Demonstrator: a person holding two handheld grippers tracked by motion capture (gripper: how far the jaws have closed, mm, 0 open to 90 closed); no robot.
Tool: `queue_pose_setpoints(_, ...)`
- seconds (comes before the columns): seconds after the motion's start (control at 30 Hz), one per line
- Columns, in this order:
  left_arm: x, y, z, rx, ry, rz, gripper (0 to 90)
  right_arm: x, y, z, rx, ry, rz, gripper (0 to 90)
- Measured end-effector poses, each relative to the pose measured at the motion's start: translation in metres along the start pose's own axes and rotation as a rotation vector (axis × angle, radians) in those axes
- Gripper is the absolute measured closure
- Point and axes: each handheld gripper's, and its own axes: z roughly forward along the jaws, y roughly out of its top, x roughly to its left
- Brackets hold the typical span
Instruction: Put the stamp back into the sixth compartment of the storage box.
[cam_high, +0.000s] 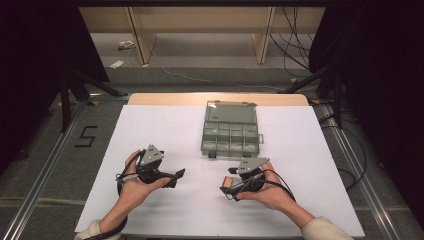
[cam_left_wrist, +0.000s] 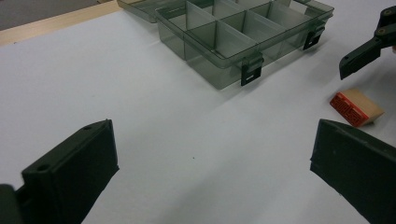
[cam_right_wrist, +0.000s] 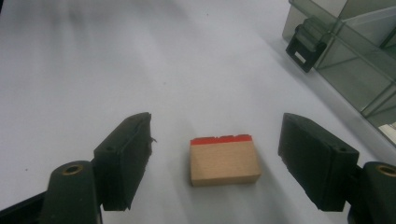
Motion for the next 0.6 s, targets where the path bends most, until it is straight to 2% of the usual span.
queue_pose_setpoints(0.33,0.001,0.0,0.001,0.004,0.0,-0.002,0.0,-0.001,-0.001,0.009,0.061,-0.013,-0.037,33.3)
queue_pose_setpoints(0.6,0.0,0.0,0.001,0.004,0.0,0.002,0.0,0.002,-0.001,0.013,0.084,-0.014,-0.051,39.2)
